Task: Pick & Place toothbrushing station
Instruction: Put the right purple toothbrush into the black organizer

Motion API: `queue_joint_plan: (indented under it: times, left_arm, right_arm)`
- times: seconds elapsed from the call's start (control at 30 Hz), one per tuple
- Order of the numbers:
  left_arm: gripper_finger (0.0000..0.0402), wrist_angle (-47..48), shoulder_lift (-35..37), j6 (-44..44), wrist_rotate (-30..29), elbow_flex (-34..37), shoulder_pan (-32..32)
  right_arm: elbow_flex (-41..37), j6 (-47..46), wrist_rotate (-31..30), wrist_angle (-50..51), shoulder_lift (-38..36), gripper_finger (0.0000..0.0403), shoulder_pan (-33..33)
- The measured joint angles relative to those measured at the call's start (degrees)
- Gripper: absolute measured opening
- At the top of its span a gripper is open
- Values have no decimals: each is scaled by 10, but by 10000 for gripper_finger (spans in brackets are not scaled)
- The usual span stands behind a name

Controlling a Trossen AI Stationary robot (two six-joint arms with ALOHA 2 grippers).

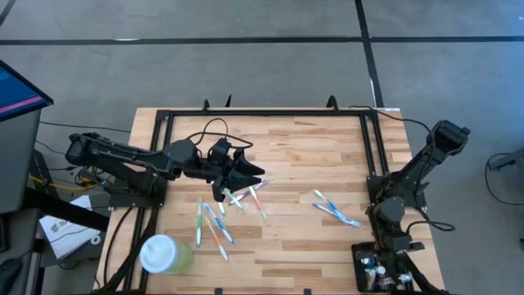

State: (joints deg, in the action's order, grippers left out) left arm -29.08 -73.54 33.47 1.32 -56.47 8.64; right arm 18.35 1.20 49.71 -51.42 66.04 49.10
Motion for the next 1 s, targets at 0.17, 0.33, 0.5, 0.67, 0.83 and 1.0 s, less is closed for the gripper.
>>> queue_joint_plan:
  times: [0.17,0.33,0.5,0.67,0.83,1.0]
  left_arm:
    - [168,1,0,0,0,0,0]
    - [168,3,0,0,0,0,0]
    - [168,3,0,0,0,0,0]
    - [168,4,0,0,0,0,0]
    - [168,4,0,0,0,0,0]
    - [168,4,0,3,0,0,0]
  right_arm:
    - [0,12,0,26,0,6,0]
    - [0,25,-1,47,1,6,4]
    - [0,33,-5,42,27,6,15]
    - [0,29,-14,22,67,9,18]
    - [0,24,-11,-11,94,16,18]
    - [0,13,-9,-35,112,23,19]
